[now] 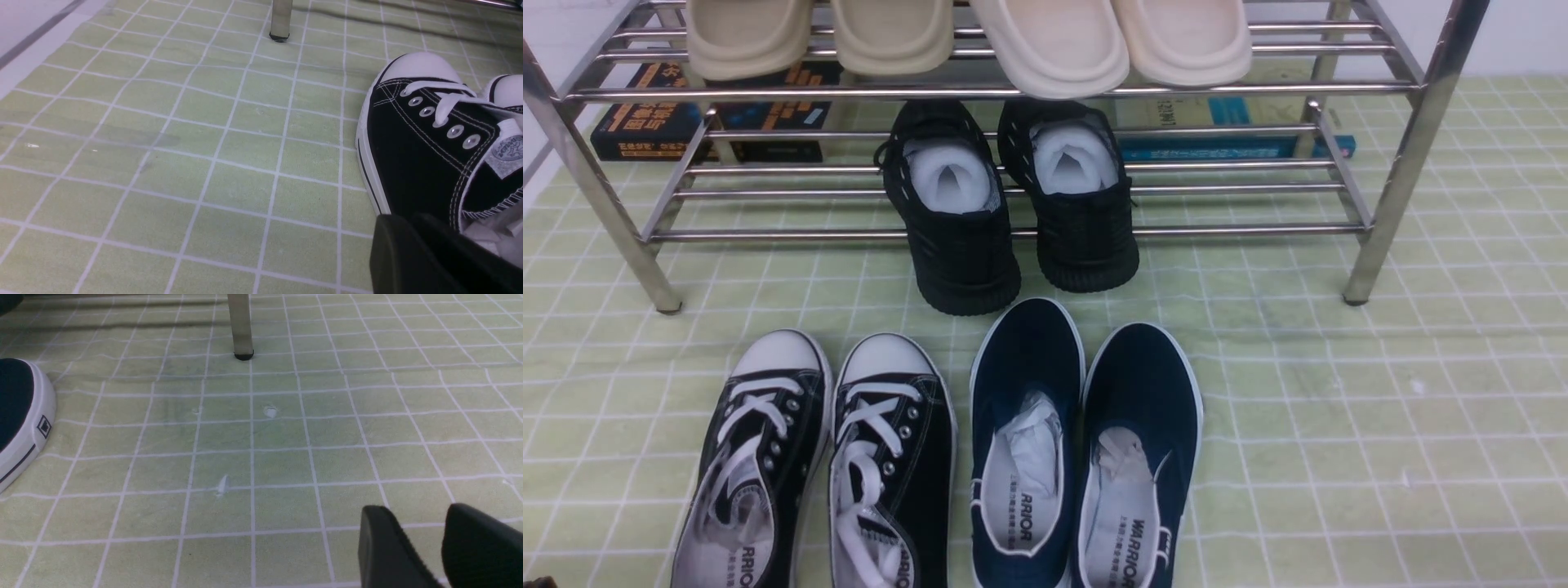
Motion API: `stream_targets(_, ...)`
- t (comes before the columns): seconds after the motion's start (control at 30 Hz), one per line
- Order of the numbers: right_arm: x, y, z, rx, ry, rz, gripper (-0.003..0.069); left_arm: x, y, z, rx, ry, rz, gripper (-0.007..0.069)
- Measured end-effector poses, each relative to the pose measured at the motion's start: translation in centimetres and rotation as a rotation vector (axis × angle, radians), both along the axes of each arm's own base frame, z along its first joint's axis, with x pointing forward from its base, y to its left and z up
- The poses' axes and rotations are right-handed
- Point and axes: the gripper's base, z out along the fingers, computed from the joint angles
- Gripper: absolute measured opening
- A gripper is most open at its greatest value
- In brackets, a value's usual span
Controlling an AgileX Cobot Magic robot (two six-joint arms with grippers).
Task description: Take the shoes off the shelf with your hand from the green coffee tablecloth.
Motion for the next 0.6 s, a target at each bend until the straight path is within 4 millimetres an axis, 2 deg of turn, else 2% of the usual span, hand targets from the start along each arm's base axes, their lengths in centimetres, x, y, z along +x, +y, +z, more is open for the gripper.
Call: stream_targets(0.6, 0.0, 0.0, 0.0, 0.0, 0.0, 0.0, 0.024, 0.0, 0.0, 0.01, 0.0, -0.001, 0.0, 0.0085)
